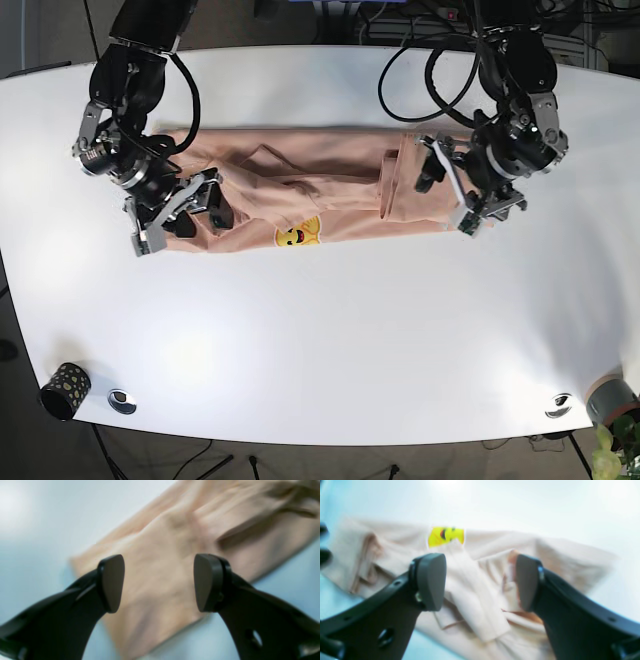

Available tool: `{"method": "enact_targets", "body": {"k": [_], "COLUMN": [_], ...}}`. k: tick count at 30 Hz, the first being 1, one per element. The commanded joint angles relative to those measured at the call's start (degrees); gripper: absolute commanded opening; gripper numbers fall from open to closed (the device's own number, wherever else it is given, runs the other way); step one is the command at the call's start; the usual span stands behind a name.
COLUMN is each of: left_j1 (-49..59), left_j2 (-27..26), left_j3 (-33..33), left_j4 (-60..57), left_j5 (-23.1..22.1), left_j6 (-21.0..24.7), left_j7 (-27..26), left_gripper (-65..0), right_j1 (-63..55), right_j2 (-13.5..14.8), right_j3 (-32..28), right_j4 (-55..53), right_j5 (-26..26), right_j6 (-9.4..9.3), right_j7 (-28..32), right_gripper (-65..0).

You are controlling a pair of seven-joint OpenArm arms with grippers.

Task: Fold the T-shirt properly
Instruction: 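Fold the strip ends toward each other with both grippers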

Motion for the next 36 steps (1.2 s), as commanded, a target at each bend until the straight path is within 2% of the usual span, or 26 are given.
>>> {"method": "enact_targets", "body": {"k": [1,5,7,13,15,18,26,32,36], "left_j1": [-0.64,-0.55,-0.55,-0.82,-0.82,-0.9,-0.9,-0.99,-1.17], "left_j2": [0.3,0.12,-0.14,-2.25,-2.43,-2.34,-2.43,-2.43,-1.99], "left_j3": [-4.38,-9.83,-11.5,-12.29,-12.29,-12.29,-12.29,-12.38,-12.38], "left_j4": [0.8,-0.87,-2.89,-9.92,-11.24,-13.09,-15.2,-14.85,-11.59], "left_j5": [-1.23,-1.93,-3.78,-7.74,-8.44,-8.44,-8.7,-8.97,-8.97], "left_j6": [-0.06,-0.06,-0.06,-0.06,-0.06,-0.06,-0.06,-0.06,-0.06], "left_j7": [-1.25,-1.25,-1.25,-1.25,-1.25,-1.25,-1.25,-1.25,-1.25], "left_gripper": [-24.7,-24.9,-27.2,-55.8,-59.6,-58.9,-58.9,-58.9,-58.9], "right_j1": [1.5,2.2,3.43,7.04,7.74,8.62,7.74,4.75,3.34], "right_j2": [0.93,3.92,5.41,10.34,11.83,13.15,12.8,7.79,4.45], "right_j3": [2.94,7.07,9.09,11.29,11.29,11.29,11.02,10.85,10.85], "right_j4": [-1.22,-7.64,-11.6,-22.41,-24.78,-28.48,-33.49,-26.98,-21.88], "right_j5": [3.48,6.03,7.26,7.79,7.88,7.79,8.14,8.05,7.79], "right_j6": [0.13,0.13,0.13,0.13,0.13,0.13,0.13,2.77,2.68], "right_j7": [-0.42,-1.21,-1.21,-1.03,-1.03,-0.95,-1.21,-3.58,-4.64], "right_gripper": [-23.3,-23.3,-23.3,-23.5,-23.5,-23.5,-23.9,-23.9,-23.6]}}
